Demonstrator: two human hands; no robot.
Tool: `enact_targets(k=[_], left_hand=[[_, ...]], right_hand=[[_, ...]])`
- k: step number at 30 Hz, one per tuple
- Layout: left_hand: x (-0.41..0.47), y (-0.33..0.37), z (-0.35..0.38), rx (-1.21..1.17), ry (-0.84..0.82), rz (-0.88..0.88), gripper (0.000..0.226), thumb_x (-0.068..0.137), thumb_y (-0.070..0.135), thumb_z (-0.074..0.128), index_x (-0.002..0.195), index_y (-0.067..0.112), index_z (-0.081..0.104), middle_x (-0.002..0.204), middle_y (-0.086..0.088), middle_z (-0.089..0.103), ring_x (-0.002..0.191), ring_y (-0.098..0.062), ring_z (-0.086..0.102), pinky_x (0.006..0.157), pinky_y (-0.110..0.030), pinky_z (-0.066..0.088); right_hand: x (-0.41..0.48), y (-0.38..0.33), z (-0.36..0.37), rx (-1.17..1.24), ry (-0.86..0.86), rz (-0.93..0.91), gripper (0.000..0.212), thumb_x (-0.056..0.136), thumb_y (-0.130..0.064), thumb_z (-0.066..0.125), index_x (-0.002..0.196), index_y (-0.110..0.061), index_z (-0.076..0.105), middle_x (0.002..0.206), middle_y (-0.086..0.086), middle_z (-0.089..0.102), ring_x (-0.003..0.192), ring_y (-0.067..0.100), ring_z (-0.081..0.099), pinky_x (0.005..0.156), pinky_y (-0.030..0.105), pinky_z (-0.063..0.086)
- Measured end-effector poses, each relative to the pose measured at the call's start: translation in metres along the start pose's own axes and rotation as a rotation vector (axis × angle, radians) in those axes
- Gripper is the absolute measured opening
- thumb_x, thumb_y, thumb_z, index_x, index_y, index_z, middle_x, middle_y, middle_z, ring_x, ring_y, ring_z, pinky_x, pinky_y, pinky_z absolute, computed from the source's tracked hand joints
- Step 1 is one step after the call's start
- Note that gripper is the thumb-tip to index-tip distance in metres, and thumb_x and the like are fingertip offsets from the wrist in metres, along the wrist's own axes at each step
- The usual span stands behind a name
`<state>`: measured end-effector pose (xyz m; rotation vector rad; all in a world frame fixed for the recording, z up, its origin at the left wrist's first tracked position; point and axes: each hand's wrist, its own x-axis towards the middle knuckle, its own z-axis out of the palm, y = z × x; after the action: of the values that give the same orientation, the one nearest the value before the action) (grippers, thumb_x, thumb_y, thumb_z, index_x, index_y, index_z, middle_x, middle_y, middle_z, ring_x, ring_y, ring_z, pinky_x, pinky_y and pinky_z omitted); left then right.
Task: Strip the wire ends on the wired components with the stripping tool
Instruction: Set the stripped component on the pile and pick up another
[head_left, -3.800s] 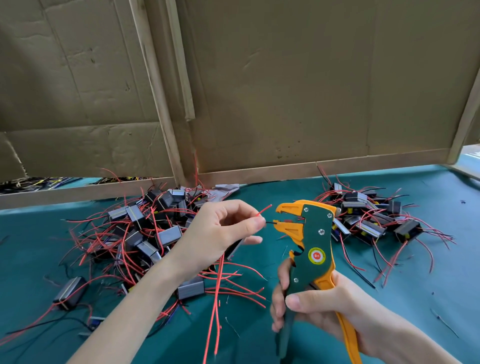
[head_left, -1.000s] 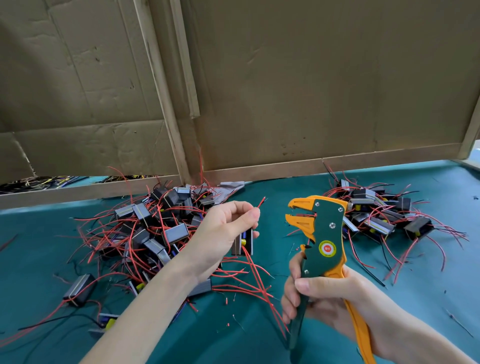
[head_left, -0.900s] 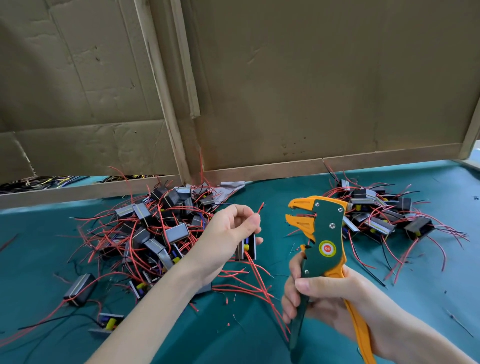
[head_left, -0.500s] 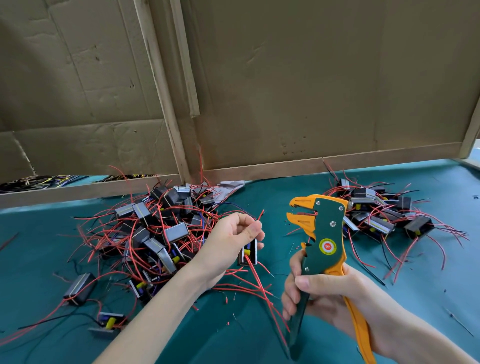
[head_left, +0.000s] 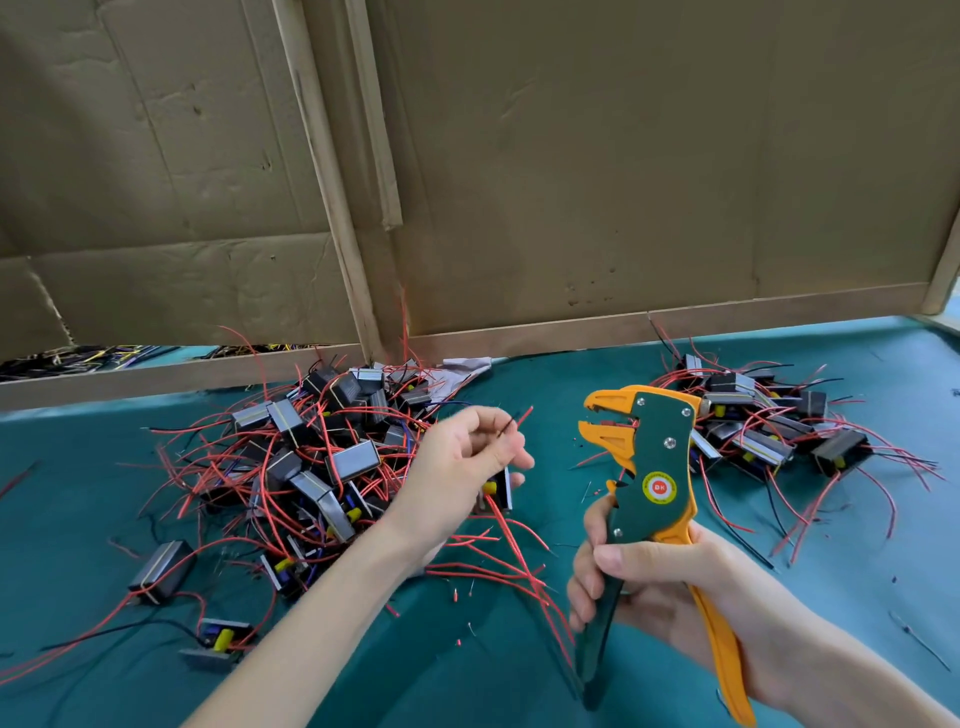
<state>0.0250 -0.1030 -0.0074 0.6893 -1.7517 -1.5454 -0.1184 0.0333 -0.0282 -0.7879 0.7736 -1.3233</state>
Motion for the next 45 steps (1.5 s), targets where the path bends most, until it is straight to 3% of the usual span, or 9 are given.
enact_targets(k=[5, 8, 12, 18, 20, 23, 25, 31, 45], left_hand=[[-0.004, 0.035, -0.008, 0.073, -0.024, 0.213, 0.010, 0.087, 0.020, 0.057, 0.090, 0.018, 0.066, 0.078, 0.002, 0.075, 0.082, -0.009, 0.069, 0.068, -0.018, 0.052], [-0.010, 0.049, -0.010, 0.182, -0.086, 0.271, 0.015, 0.085, 0.025, 0.056, 0.097, 0.018, 0.060, 0.080, 0.000, 0.076, 0.079, -0.015, 0.068, 0.071, -0.018, 0.052], [-0.015, 0.060, -0.010, 0.267, -0.164, 0.259, 0.009, 0.087, 0.020, 0.058, 0.091, 0.014, 0.062, 0.076, 0.001, 0.075, 0.069, -0.002, 0.065, 0.068, -0.013, 0.049], [-0.017, 0.061, -0.008, 0.262, -0.192, 0.204, 0.007, 0.088, 0.010, 0.062, 0.083, 0.012, 0.065, 0.066, 0.000, 0.072, 0.063, -0.008, 0.058, 0.064, -0.014, 0.045], [-0.017, 0.060, -0.008, 0.261, -0.191, 0.191, 0.008, 0.088, 0.011, 0.063, 0.081, 0.015, 0.065, 0.064, 0.001, 0.070, 0.066, -0.016, 0.056, 0.064, -0.017, 0.044], [-0.016, 0.059, -0.007, 0.242, -0.188, 0.173, 0.011, 0.085, 0.015, 0.069, 0.076, 0.022, 0.067, 0.061, 0.001, 0.068, 0.068, -0.029, 0.052, 0.069, -0.036, 0.040], [-0.016, 0.059, -0.008, 0.229, -0.189, 0.165, 0.009, 0.080, 0.021, 0.069, 0.073, 0.025, 0.069, 0.059, 0.000, 0.066, 0.065, -0.029, 0.050, 0.069, -0.040, 0.038], [-0.014, 0.057, -0.012, 0.219, -0.174, 0.178, 0.010, 0.078, 0.020, 0.075, 0.069, 0.023, 0.070, 0.058, -0.004, 0.060, 0.051, -0.008, 0.053, 0.059, -0.018, 0.045], [-0.014, 0.052, -0.013, 0.251, -0.254, 0.157, 0.009, 0.082, 0.009, 0.069, 0.074, 0.012, 0.071, 0.056, 0.004, 0.058, 0.052, -0.005, 0.049, 0.056, -0.014, 0.041]], right_hand=[[-0.001, 0.000, 0.001, -0.003, -0.018, -0.020, 0.023, 0.063, -0.004, 0.073, 0.077, -0.003, 0.055, 0.066, 0.022, 0.053, 0.063, 0.036, 0.058, 0.067, 0.045, 0.053], [-0.003, 0.000, 0.003, -0.016, -0.065, -0.034, 0.023, 0.065, -0.004, 0.072, 0.078, -0.002, 0.053, 0.065, 0.022, 0.054, 0.063, 0.036, 0.058, 0.067, 0.047, 0.053], [-0.007, 0.000, 0.002, -0.085, -0.149, -0.052, 0.017, 0.073, -0.006, 0.072, 0.082, -0.006, 0.057, 0.069, 0.020, 0.057, 0.067, 0.034, 0.059, 0.072, 0.045, 0.052], [-0.009, 0.001, -0.001, -0.144, -0.205, -0.049, 0.020, 0.080, -0.015, 0.077, 0.088, -0.011, 0.060, 0.077, 0.017, 0.063, 0.075, 0.033, 0.061, 0.079, 0.044, 0.049], [-0.010, 0.001, -0.002, -0.152, -0.205, -0.042, 0.018, 0.082, -0.014, 0.075, 0.089, -0.011, 0.059, 0.079, 0.017, 0.063, 0.077, 0.034, 0.060, 0.081, 0.046, 0.047], [-0.011, -0.002, -0.002, -0.150, -0.205, -0.038, 0.016, 0.083, -0.012, 0.074, 0.090, -0.010, 0.059, 0.079, 0.018, 0.063, 0.079, 0.035, 0.059, 0.080, 0.044, 0.049], [-0.011, -0.003, -0.001, -0.142, -0.206, -0.031, 0.016, 0.082, -0.012, 0.074, 0.089, -0.010, 0.059, 0.079, 0.018, 0.063, 0.079, 0.035, 0.060, 0.078, 0.040, 0.050], [-0.013, -0.003, 0.001, -0.140, -0.197, -0.009, 0.017, 0.081, -0.013, 0.076, 0.089, -0.010, 0.061, 0.080, 0.020, 0.063, 0.079, 0.036, 0.061, 0.078, 0.039, 0.050], [-0.014, -0.003, 0.010, -0.167, -0.149, 0.054, 0.014, 0.072, -0.009, 0.075, 0.081, -0.007, 0.064, 0.080, 0.025, 0.061, 0.075, 0.035, 0.062, 0.075, 0.045, 0.053]])
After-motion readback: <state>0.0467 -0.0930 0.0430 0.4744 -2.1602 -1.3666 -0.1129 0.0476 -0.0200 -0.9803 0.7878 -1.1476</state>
